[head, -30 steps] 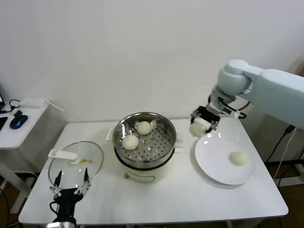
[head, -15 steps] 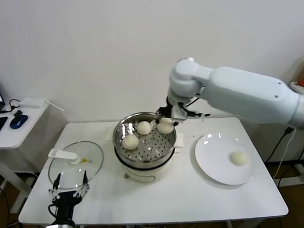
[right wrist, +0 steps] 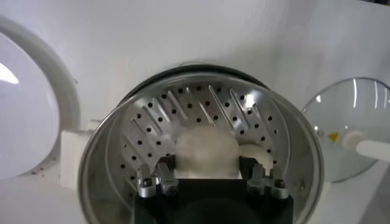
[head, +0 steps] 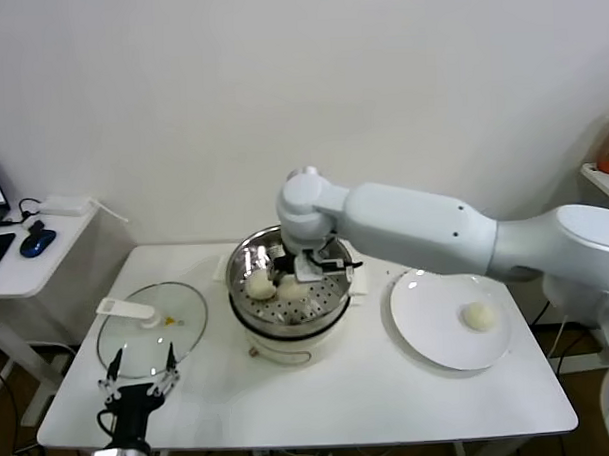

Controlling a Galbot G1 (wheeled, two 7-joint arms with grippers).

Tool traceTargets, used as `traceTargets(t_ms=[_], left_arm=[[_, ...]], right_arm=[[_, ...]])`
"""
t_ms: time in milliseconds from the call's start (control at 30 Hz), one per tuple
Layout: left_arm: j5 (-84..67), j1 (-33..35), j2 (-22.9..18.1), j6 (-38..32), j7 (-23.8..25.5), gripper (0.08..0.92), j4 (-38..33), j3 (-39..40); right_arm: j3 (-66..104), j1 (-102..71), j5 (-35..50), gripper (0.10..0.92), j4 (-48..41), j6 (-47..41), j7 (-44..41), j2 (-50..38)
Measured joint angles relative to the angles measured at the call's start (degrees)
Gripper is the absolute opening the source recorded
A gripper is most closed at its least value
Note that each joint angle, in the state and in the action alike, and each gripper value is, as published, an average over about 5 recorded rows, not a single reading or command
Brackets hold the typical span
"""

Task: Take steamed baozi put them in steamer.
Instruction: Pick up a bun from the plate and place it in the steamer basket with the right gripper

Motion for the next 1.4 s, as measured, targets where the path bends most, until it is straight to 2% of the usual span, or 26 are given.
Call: traceTargets(t_ms=[933,1167,1400], left_arm=[[0.05,-0.29,-0.15,-0.07,-0.15,0.823,0.72,0.07],[0.11,-0.29,-0.22,-0.09,-0.15,0.823,0.85,0.12],[0.15,-0.19,-0.27,-0.13,-0.16,0.823,0.91,0.16]], right_arm=[[0.08,-4.36,-1.66,0.686,-2.33,1.55,-0.23,2.33],[0.38,-4.70,-1.39,0.804,-2.67,1.92,-0.01,2.45],[0.99,-4.31,-0.71,0.823,-2.99,2.47,-0.21,2.27]])
